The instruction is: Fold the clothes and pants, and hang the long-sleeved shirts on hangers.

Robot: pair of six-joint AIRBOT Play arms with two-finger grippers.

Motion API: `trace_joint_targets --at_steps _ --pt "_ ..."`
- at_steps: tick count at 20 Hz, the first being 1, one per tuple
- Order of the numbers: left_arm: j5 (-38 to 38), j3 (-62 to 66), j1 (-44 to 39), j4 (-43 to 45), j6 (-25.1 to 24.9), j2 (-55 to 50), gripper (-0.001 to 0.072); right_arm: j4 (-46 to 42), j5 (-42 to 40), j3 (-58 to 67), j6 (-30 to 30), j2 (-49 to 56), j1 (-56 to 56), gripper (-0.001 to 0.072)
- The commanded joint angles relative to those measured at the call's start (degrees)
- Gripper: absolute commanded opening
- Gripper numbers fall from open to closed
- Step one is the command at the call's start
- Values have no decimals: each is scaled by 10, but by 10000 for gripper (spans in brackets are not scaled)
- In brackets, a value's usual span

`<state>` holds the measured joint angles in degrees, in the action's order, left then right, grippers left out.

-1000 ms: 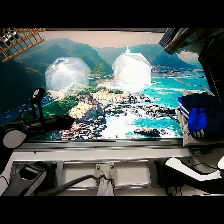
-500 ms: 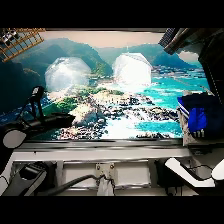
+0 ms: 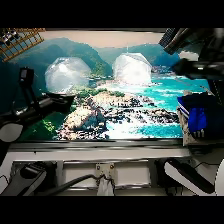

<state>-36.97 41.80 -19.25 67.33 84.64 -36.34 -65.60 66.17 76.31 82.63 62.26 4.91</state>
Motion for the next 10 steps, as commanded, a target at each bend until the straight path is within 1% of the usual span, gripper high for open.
trace_joint_targets --at_steps 1,3,5,10 --pt "42 42 1 2 -41 -25 401 -31 4 2 -29 -1 -147 438" --pt "47 42 1 2 -41 -24 400 -35 24 2 -28 -1 -187 438" --pt "47 42 1 2 -41 -25 400 -34 26 2 -28 -1 -214 438" --pt "47 42 1 2 -41 -25 401 -33 25 2 -28 -1 -232 438"
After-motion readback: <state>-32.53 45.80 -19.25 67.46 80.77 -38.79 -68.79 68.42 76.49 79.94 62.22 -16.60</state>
